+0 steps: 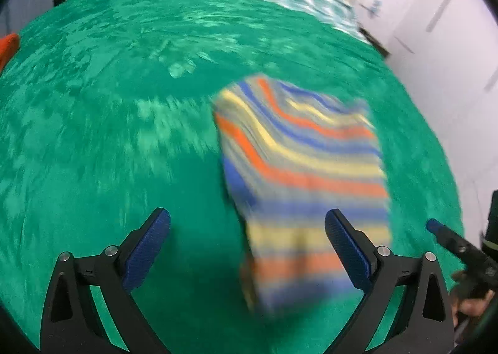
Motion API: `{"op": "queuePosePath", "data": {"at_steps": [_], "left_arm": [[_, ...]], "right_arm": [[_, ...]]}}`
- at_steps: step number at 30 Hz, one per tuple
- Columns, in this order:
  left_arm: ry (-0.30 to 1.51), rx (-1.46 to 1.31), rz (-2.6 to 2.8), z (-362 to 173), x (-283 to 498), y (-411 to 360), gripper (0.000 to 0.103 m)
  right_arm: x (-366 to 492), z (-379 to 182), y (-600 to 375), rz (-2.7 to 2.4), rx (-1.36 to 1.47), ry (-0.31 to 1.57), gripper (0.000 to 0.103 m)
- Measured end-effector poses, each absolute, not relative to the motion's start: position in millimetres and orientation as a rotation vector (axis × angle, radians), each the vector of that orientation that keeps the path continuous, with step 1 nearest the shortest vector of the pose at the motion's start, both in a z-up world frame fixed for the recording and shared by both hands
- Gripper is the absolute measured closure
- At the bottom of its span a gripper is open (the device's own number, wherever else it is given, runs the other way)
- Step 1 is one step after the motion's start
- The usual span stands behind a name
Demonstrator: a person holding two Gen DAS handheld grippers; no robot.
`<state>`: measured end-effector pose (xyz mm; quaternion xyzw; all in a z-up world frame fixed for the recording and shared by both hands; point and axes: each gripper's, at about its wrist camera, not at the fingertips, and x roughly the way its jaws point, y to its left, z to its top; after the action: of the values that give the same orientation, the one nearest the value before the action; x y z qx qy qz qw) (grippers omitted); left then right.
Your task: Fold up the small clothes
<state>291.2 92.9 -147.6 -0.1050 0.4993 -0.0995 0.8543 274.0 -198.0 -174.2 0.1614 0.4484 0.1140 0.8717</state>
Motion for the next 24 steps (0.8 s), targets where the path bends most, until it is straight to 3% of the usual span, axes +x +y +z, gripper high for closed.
{"op": "queuePosePath", "data": {"at_steps": [3,6,7,8,9,10,11,21,22,24], "left_arm": [[1.114,-0.213,-0.226,-172,329,82,0.009],[1.155,-0.177,-0.277,-188,350,63,0.02],[1.15,-0.175,-0.291,-190,351,58,0.034],[1.149,-0.178,-0.332,-192,354,51,0.069],[1.16,-0.157,-0.344,-193,357,44,0.084],[1.146,-0.119,-0.325,-189,356,37,0.086],[1.123,-0.078,-0.315,-183,353,29,0.087],[0.904,-0.086,-0.444,-75,320,13,0.087],[0.926,-0.104,-0.456,-76,320,12,0.081],[1.022,-0.101,-0.433,-99,322,12,0.048]], "right_arm": [[329,-191,-203,0.28,0.41,0.979,0.024],[371,-223,-200,0.312,0.494,1.059,0.036],[379,-232,-198,0.322,0.521,1.074,0.036],[389,-240,-195,0.349,0.549,1.073,0.037],[393,-243,-190,0.369,0.557,1.067,0.044],[396,-245,-185,0.381,0.548,1.066,0.07],[398,-247,-180,0.373,0.523,1.078,0.075],[342,-137,-190,0.394,0.358,0.843,0.081],[340,-132,-194,0.394,0.363,0.839,0.081],[336,-128,-208,0.377,0.383,0.861,0.071]]}}
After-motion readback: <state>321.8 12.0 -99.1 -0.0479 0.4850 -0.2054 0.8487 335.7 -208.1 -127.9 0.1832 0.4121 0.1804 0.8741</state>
